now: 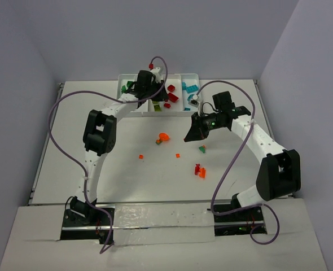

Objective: Sort the legos into containers by color

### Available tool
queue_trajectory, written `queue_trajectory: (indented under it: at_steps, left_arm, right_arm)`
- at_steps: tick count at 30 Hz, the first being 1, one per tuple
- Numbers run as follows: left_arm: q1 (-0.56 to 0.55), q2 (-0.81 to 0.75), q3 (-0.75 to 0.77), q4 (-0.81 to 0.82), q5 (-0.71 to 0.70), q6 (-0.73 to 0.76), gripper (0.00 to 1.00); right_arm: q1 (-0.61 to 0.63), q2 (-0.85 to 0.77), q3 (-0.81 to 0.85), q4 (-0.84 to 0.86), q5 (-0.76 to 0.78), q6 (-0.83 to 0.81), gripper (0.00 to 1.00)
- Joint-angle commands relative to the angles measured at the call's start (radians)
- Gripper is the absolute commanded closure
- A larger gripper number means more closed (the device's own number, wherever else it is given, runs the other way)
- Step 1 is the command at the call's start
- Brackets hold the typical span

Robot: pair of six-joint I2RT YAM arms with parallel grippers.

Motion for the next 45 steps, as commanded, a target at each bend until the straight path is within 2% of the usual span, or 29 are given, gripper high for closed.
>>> queue_trajectory:
  at_steps: [1,5,8,11,13,16,19,26,28,32,37,43,45]
  left_arm:
    - [-0.022,0.018,0.072,0.021,-0.036,0.024,0.60]
    - [-0.022,0.029,0.098,0.003,-0.040,0.029,0.35]
    - [-0.022,0.022,0.127,-0.024,-0.060,0.053,0.27]
    - [-0.015,-0.010,0.164,-0.059,-0.070,0.071,0.25]
    - [0.017,-0.078,0.178,-0.088,-0.038,0.061,0.24]
    - [0.078,-0.224,0.114,-0.092,0.026,0.033,0.23]
    - [0.156,-0.371,0.037,-0.127,0.075,0.043,0.16]
    - [0.361,-0.775,-0.350,-0.209,0.136,0.095,0.07]
    - [0.410,-0.854,-0.476,-0.209,0.166,0.090,0.05]
    - [0.498,-0.965,-0.596,-0.203,0.206,0.080,0.04]
    - [0.571,-0.986,-0.638,-0.200,0.275,0.061,0.04]
    - [0.601,-0.956,-0.638,-0.198,0.322,0.042,0.05]
    - [0.607,-0.947,-0.635,-0.195,0.332,0.035,0.04]
  right_arm:
    - [-0.014,-0.026,0.047,0.059,-0.021,0.091,1.00]
    - [-0.016,-0.030,0.063,0.122,0.030,0.156,1.00]
    - [-0.017,-0.025,0.092,0.172,0.134,0.186,1.00]
    - [-0.013,-0.022,0.117,0.224,0.229,0.232,1.00]
    - [0.004,0.008,0.176,0.293,0.344,0.260,1.00]
    - [0.055,0.074,0.269,0.334,0.460,0.257,1.00]
    - [0.118,0.184,0.389,0.332,0.581,0.242,1.00]
    - [0.238,0.610,0.825,0.267,0.714,0.279,1.00]
    - [0.263,0.755,0.974,0.240,0.743,0.280,1.00]
    - [0.300,0.910,1.135,0.251,0.780,0.280,1.00]
    - [0.347,1.010,1.191,0.316,0.837,0.280,0.98]
    - [0.372,1.069,1.230,0.360,0.869,0.274,0.92]
    - [0.372,1.068,1.226,0.389,0.873,0.280,0.85]
